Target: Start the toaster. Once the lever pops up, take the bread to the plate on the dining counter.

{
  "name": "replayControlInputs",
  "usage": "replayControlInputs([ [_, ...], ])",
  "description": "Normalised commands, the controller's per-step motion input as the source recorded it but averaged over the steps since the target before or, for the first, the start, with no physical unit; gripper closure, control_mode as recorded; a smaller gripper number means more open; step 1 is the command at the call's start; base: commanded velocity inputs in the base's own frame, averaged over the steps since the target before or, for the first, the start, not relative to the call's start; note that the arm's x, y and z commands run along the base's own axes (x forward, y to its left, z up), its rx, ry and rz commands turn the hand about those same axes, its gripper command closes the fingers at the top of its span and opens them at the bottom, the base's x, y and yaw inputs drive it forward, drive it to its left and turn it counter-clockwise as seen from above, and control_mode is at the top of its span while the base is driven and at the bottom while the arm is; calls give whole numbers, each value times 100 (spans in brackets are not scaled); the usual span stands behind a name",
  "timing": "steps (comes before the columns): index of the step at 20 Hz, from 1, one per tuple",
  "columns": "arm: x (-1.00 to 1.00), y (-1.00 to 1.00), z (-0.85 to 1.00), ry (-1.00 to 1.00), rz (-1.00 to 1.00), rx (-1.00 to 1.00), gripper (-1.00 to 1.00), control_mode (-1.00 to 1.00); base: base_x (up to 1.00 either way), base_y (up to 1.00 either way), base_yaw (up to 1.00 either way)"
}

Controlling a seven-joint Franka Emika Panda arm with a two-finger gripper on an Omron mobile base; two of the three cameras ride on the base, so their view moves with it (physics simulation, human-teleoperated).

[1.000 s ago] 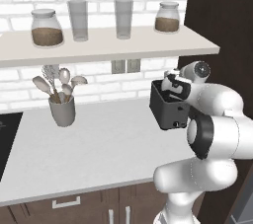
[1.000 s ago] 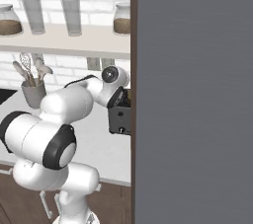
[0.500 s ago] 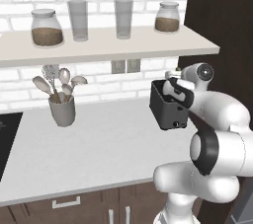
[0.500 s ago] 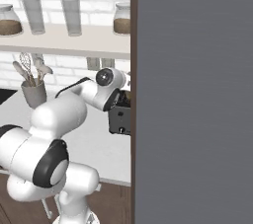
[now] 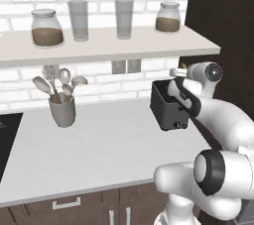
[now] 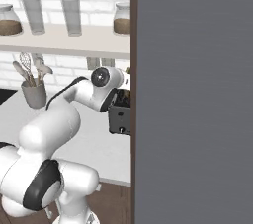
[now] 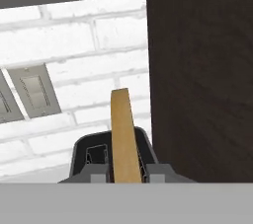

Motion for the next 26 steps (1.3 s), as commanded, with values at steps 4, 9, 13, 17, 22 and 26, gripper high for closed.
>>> replayControlInputs([
  [4,-70,5,14,0,0,0,100,-100,0,0,0],
  [9,-86,21,33,8,0,3,100,-100,0,0,0],
  [13,-100,40,33,12,0,4,100,-100,0,0,0],
  [17,-100,61,13,14,0,0,100,-100,0,0,0],
  [22,-100,66,21,3,1,0,100,-100,0,0,0],
  [26,-98,95,11,0,3,0,100,-100,0,0,0],
])
